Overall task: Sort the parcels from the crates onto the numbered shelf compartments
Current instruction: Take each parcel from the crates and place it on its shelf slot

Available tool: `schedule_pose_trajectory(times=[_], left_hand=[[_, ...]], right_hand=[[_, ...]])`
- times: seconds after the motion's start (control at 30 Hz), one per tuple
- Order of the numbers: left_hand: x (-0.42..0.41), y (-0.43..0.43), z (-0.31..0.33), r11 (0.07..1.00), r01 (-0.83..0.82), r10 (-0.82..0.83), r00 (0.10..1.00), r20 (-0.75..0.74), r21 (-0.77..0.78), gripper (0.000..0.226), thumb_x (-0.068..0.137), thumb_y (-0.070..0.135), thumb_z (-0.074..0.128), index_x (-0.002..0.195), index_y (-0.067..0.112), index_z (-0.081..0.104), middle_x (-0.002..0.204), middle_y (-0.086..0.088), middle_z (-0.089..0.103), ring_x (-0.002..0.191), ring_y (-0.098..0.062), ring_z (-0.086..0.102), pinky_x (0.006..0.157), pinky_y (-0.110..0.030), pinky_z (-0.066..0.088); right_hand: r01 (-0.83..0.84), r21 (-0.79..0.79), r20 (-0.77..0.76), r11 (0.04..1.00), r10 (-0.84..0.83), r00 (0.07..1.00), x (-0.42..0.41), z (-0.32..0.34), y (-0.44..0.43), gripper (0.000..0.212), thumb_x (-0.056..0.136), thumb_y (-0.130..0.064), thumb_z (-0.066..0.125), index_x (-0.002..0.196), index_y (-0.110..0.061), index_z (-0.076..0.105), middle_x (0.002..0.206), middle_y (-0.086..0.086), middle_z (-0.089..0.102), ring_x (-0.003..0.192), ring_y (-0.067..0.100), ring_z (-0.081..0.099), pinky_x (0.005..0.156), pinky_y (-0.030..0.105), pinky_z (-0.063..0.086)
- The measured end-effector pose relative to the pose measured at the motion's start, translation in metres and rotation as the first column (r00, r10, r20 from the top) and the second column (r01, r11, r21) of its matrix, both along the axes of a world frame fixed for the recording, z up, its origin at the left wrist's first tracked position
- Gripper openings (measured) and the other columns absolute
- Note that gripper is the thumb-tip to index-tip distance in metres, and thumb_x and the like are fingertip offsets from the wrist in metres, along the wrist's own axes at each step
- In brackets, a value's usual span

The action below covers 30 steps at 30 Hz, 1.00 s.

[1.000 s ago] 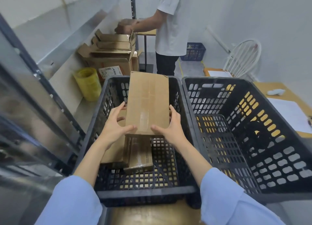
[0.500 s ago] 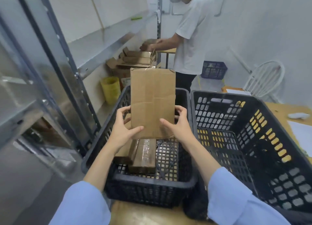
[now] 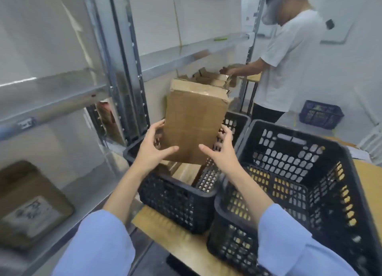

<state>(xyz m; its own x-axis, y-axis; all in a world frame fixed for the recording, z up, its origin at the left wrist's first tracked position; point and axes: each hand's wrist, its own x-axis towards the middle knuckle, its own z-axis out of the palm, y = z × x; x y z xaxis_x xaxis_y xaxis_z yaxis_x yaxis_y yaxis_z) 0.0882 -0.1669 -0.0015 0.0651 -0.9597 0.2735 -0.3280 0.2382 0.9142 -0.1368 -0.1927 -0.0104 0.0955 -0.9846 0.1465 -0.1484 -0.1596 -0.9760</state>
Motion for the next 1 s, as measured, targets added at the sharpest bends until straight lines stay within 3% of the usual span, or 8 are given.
schedule_pose_trajectory(times=[0.1,0.23,0.33,0.43,0.57,0.7,0.87,1.0], left_hand=[[-0.006,0.039,0.004,0.997,-0.073,0.073,0.997,-0.004,-0.004,0.075,0.078,0.028,0.082,0.138,0.038,0.038,0.133,0.028,0.043,0.119,0.002,0.046,0.099,-0.031,0.043],[-0.006,0.087,0.014,0.987,-0.162,0.162,0.987,-0.016,-0.012,0.082,0.077,0.026,0.083,0.142,0.033,0.033,0.146,0.013,0.039,0.129,-0.014,0.044,0.108,-0.044,0.042],[-0.001,0.118,0.021,0.976,-0.214,0.214,0.977,-0.008,-0.036,0.095,0.077,0.023,0.083,0.149,0.041,0.023,0.144,0.017,0.034,0.127,-0.01,0.044,0.102,-0.029,0.042],[0.006,0.146,0.027,0.961,-0.268,0.269,0.963,0.006,-0.065,0.093,0.076,0.018,0.083,0.143,0.045,0.025,0.134,0.025,0.036,0.115,0.002,0.048,0.085,-0.005,0.043],[0.021,0.184,0.03,0.928,-0.366,0.37,0.928,0.043,-0.072,0.086,0.076,0.024,0.084,0.14,0.046,0.031,0.135,0.031,0.04,0.12,0.001,0.047,0.102,-0.029,0.041],[0.034,0.223,0.029,0.885,-0.461,0.464,0.885,0.047,-0.062,0.086,0.072,0.033,0.086,0.141,0.035,0.036,0.145,0.012,0.045,0.13,-0.01,0.045,0.109,-0.047,0.041],[0.048,0.265,0.03,0.837,-0.545,0.546,0.837,0.03,-0.048,0.086,0.072,0.028,0.086,0.141,0.034,0.035,0.143,0.012,0.045,0.126,-0.008,0.048,0.108,-0.045,0.043],[0.062,0.302,0.03,0.803,-0.592,0.595,0.801,0.062,-0.063,0.102,0.074,0.02,0.086,0.152,0.036,0.022,0.154,0.009,0.033,0.136,-0.013,0.041,0.112,-0.038,0.038]], right_hand=[[-0.055,-0.014,0.002,0.998,0.055,0.998,-0.001,0.001,0.019,0.09,0.084,-0.032,0.078,0.145,-0.038,0.012,0.155,-0.002,0.026,0.126,0.014,0.041,0.095,0.03,0.039],[-0.159,-0.071,0.008,0.985,0.16,0.987,0.008,0.009,0.044,0.086,0.082,-0.032,0.08,0.14,-0.038,0.017,0.146,-0.013,0.03,0.131,0.019,0.044,0.099,0.03,0.043],[-0.245,-0.091,-0.011,0.965,0.245,0.969,0.018,0.015,0.06,0.102,0.08,-0.031,0.082,0.15,-0.038,0.008,0.151,-0.014,0.023,0.139,0.022,0.037,0.114,0.042,0.036],[-0.325,-0.081,-0.021,0.942,0.324,0.946,0.032,0.019,0.074,0.113,0.078,-0.033,0.083,0.155,-0.034,0.0,0.162,-0.007,0.018,0.144,0.019,0.03,0.116,0.035,0.028],[-0.386,-0.114,-0.035,0.915,0.385,0.922,0.052,0.022,0.088,0.098,0.079,-0.036,0.082,0.149,-0.037,0.013,0.133,-0.026,0.038,0.126,0.0,0.038,0.104,0.021,0.029],[-0.496,-0.124,-0.014,0.86,0.498,0.867,0.076,0.024,0.104,0.088,0.078,-0.029,0.083,0.138,-0.039,0.02,0.125,-0.028,0.042,0.108,-0.023,0.045,0.087,0.006,0.044],[-0.597,-0.115,0.006,0.794,0.602,0.799,0.108,0.028,0.129,0.089,0.076,-0.026,0.085,0.137,-0.038,0.021,0.124,-0.029,0.041,0.109,-0.014,0.048,0.085,0.008,0.044],[-0.648,-0.168,-0.049,0.743,0.651,0.758,0.135,0.029,0.157,0.103,0.072,-0.032,0.087,0.146,-0.038,0.015,0.145,-0.013,0.035,0.128,-0.005,0.04,0.104,0.014,0.034]])
